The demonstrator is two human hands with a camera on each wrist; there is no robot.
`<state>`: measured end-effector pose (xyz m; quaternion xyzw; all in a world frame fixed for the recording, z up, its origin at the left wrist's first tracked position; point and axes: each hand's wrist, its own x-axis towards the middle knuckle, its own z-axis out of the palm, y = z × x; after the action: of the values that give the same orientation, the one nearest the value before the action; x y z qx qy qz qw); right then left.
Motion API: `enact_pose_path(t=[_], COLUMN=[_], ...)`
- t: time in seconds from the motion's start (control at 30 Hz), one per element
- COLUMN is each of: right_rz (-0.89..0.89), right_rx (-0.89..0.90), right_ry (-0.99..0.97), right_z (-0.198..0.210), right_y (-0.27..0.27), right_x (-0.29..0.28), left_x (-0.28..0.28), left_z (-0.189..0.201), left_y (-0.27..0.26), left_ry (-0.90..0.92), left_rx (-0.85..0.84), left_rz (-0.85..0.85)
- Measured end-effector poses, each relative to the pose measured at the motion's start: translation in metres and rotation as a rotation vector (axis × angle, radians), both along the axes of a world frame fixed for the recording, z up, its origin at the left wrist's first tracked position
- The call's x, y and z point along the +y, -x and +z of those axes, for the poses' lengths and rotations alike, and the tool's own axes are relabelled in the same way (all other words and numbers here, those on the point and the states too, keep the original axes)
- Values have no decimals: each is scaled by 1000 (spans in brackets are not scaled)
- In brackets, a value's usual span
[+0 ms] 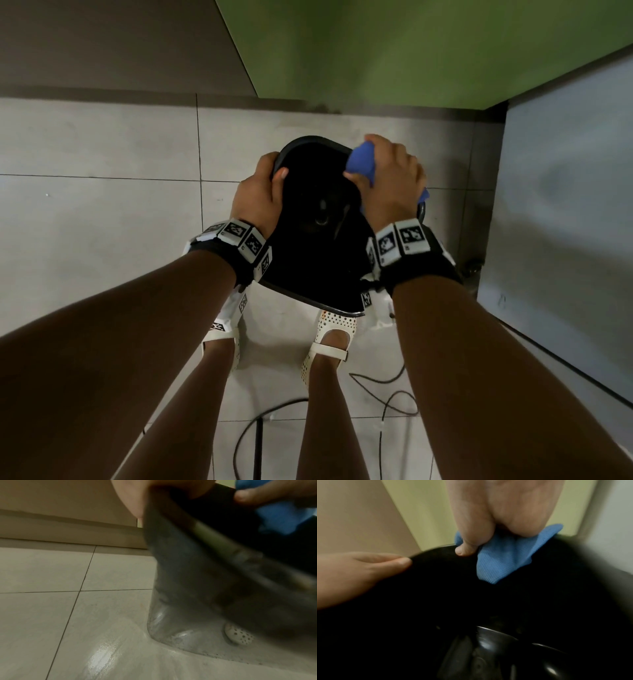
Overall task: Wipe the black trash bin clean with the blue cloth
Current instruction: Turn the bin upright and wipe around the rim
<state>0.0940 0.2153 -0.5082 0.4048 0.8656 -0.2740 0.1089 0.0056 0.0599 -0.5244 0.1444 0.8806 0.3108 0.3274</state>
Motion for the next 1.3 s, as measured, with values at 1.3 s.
enact_pose_path(t=[1.3], right_rz=[-174], right_rx=[-92], right_ry=[24], right_z=[0], right_y=[-23], right_x=[-21], left_x=[19], left_z=[11], left_y=[14], left_ry=[212], left_rx=[35], left_rz=[-128])
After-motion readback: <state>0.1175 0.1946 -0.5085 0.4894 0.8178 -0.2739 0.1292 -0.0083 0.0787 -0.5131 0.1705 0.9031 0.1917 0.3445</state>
